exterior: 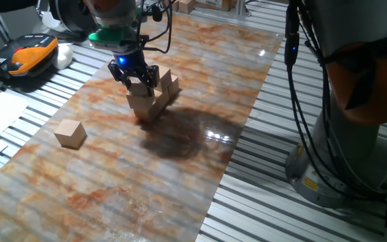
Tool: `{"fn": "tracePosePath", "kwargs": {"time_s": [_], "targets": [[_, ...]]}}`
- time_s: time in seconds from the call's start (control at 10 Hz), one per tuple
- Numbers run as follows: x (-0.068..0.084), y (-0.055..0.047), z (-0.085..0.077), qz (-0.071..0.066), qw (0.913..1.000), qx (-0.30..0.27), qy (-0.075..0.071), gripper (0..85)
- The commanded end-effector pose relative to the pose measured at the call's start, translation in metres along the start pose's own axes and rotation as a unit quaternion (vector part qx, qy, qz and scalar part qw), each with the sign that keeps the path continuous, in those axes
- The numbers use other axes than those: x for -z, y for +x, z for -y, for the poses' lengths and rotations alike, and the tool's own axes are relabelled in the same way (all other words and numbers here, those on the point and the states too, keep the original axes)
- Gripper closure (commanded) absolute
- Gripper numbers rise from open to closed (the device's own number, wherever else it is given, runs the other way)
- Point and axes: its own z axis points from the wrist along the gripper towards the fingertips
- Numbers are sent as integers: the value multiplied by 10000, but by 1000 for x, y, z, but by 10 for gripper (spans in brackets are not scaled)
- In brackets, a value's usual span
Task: Stack the blocks into a pyramid shape
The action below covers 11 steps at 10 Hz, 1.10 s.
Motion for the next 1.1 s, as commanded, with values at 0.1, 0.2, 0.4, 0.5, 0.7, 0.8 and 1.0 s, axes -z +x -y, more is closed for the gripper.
{"fn": "tracePosePath", "kwargs": {"time_s": [0.1,0.2,0.4,0.5,0.7,0.8,1.0], "targets": [[-2,-1,0,42,9999,127,22,850],[-2,-1,-1,54,9998,180,19,850],[-1,-2,1,69,9998,210,25,850],[-1,-2,3,60,9998,210,17,850],[-3,-2,2,14,9997,228,-28,850],[-3,-2,2,38,9997,234,-6,850],[-3,-2,2,105,9996,262,52,850]]}}
